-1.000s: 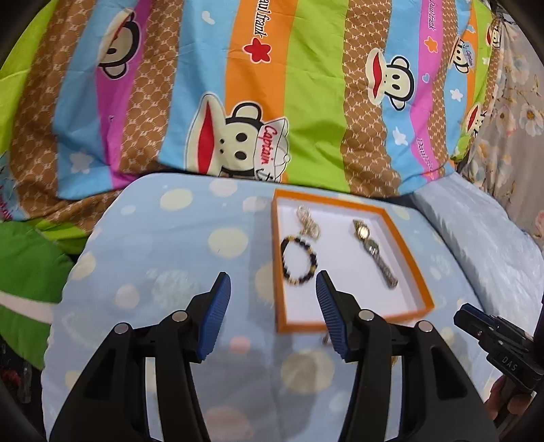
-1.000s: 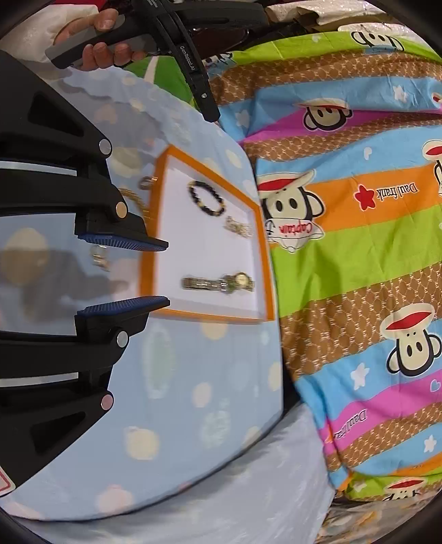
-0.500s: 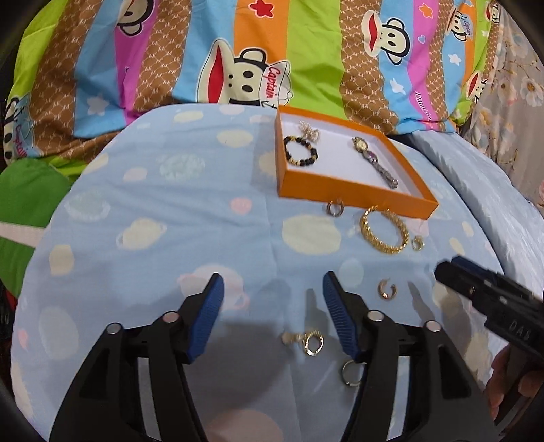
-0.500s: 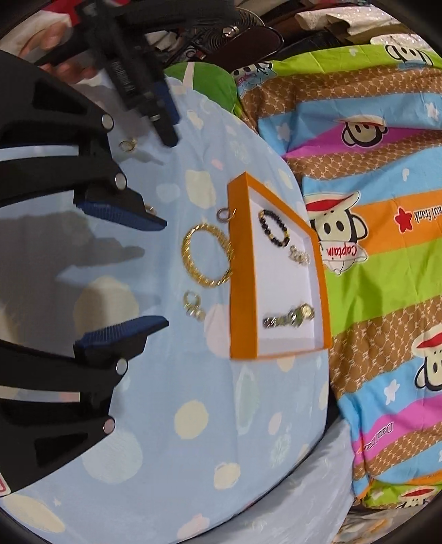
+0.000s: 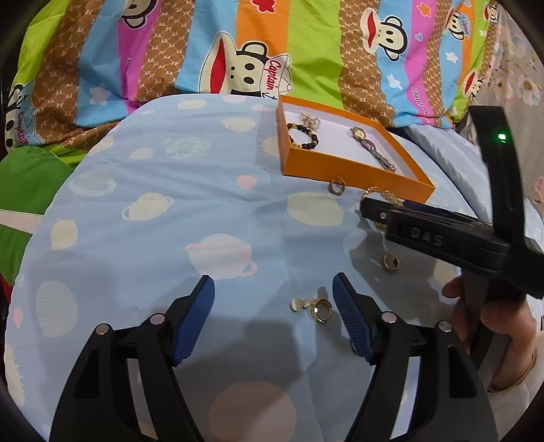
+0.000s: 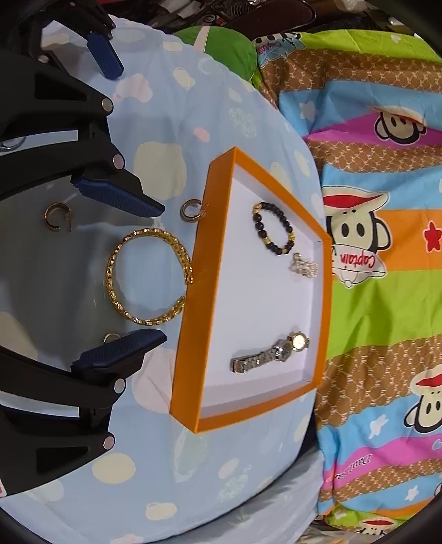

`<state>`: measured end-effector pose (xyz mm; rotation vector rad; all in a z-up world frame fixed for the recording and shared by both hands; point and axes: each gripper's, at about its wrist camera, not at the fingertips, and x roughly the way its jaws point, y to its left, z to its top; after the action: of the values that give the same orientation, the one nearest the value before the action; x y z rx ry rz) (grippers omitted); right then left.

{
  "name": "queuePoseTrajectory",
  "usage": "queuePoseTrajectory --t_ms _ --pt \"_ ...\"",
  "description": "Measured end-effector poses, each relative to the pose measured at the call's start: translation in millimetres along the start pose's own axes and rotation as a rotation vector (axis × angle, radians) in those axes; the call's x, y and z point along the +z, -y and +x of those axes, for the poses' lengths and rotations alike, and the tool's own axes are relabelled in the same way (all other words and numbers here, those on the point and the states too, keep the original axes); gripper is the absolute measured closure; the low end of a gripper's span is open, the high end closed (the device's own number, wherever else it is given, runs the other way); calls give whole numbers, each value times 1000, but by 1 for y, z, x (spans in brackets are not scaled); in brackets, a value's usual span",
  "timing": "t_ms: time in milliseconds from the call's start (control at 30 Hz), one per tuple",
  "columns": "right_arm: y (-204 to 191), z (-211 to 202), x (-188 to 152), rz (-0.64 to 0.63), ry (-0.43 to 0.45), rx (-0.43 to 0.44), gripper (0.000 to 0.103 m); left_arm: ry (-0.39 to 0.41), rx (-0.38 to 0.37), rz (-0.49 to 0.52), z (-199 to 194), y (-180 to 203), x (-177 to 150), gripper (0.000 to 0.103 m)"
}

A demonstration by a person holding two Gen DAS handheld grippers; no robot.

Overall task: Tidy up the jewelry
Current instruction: 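Move the right tool to the gold chain bangle and close on it, then carry the gold bangle into the orange box while the left tool grasps a gold hoop earring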

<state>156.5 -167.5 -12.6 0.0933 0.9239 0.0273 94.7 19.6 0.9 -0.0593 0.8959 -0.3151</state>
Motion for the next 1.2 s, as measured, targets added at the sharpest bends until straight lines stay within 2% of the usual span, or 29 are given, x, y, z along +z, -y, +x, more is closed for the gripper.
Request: queuePoseTrajectory --t_ms 67,200,333,500,700,833,967,1167,1200 --pt "3 -1 -1 13 6 5 45 -1 2 14 0 2 -1 32" --pt "6 -7 -3 25 21 18 46 -11 0 28 1 5 -2 32" --pt "13 -32 -13 52 75 48 46 -15 4 31 2 5 -2 32" --pt "35 -66 -42 109 119 52 46 -22 -2 52 2 11 -5 32" --pt "60 -80 -76 173 97 30 46 -27 3 63 4 17 -5 32" --pt "64 -80 -82 183 83 32 46 -21 7 58 11 25 11 33" --pt "60 -78 -83 162 84 25 46 -8 2 63 26 40 41 32" --pt "63 -78 -85 175 86 37 46 -62 -18 19 69 47 71 33" --pt "63 -78 -85 176 86 40 46 -61 -5 19 72 49 72 37"
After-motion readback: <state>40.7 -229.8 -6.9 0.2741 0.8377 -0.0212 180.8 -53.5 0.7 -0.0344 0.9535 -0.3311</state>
